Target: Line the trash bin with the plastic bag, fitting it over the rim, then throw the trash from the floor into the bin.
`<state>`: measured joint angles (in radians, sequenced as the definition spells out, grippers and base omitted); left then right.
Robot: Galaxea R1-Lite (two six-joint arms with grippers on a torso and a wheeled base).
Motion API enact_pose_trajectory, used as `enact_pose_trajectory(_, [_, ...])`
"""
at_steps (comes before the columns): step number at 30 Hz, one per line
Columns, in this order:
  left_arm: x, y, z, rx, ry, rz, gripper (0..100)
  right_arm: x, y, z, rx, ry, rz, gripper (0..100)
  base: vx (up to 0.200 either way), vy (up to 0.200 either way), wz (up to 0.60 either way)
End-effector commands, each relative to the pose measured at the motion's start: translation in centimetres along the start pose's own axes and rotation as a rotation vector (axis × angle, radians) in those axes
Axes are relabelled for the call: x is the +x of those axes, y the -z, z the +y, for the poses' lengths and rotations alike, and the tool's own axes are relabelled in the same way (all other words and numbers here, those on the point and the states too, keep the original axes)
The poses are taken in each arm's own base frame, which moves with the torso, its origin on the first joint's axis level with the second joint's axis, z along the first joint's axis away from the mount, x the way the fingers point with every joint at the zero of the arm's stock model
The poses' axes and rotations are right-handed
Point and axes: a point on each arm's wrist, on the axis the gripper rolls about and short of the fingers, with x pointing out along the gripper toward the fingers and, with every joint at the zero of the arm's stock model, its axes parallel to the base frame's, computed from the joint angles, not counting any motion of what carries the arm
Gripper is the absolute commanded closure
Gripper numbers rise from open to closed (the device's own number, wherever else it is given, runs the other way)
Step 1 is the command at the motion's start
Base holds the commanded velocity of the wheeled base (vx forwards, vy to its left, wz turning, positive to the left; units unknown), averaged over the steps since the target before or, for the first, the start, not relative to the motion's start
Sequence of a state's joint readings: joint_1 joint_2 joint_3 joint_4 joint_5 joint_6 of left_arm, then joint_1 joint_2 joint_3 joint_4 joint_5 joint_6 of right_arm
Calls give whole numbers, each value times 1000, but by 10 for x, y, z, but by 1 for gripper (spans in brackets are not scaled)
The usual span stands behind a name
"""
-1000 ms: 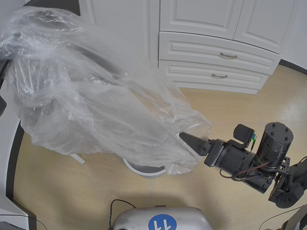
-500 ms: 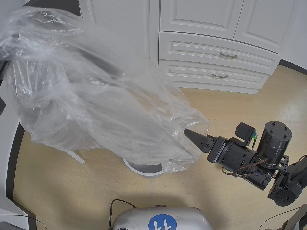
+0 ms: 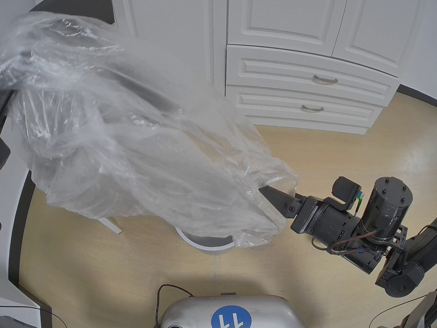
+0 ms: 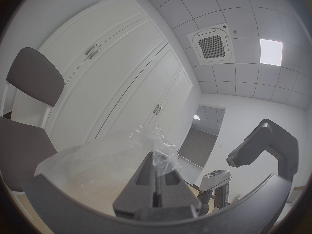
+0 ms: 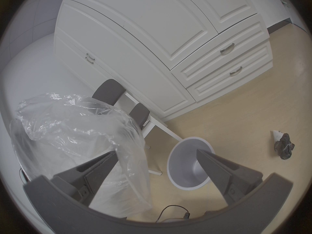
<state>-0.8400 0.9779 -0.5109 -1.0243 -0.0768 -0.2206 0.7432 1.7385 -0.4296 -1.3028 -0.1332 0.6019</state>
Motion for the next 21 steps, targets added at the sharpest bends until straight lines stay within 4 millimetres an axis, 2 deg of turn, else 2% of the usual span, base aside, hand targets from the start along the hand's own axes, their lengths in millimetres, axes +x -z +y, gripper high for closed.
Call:
enact_pose_trajectory(1, [1,2,0,-3,-1,6,100,0,5,-2,-3,9,14,0,0,0,0])
enact_pose_trajectory(21, [0,-1,0,0,1,-4,100,0,4,1,44,-34,9,0,0,0,0])
